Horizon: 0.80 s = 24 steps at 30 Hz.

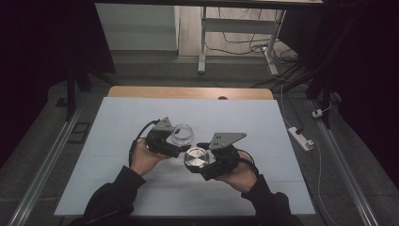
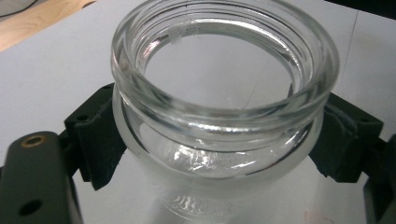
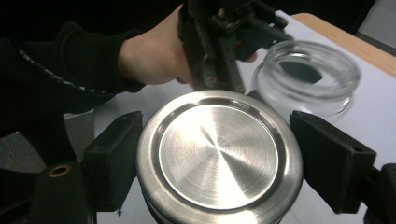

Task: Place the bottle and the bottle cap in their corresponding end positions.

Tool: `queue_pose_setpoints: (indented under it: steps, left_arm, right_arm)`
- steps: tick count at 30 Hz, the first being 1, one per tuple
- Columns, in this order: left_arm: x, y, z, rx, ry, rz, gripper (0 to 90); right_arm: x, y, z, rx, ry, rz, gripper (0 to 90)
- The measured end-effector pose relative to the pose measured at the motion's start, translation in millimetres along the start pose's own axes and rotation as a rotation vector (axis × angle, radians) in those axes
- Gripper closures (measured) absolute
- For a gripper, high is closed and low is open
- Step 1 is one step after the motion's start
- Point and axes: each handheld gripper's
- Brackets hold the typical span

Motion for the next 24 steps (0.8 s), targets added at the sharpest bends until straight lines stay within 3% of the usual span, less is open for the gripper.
queue_pose_setpoints:
  steps: [14, 24]
  left_arm:
    - [10.9, 11.4, -7.8, 0.003, 0.023, 0.012, 15.7]
    - [19.8, 19.1, -16.3, -0.005, 0.047, 0.037, 15.7]
  right_arm:
    - [7.3, -24.9, -7.0, 0.021, 0.003, -0.022, 19.7]
    - [20.2, -41.1, -16.4, 0.010, 0.008, -0.038, 19.7]
Point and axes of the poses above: each handheld gripper's, and its own axes: x roughly forward along the jaws, y roughly out of its top, z roughly to its right, and after that the axes turned 3 degrees about -z, right-handed
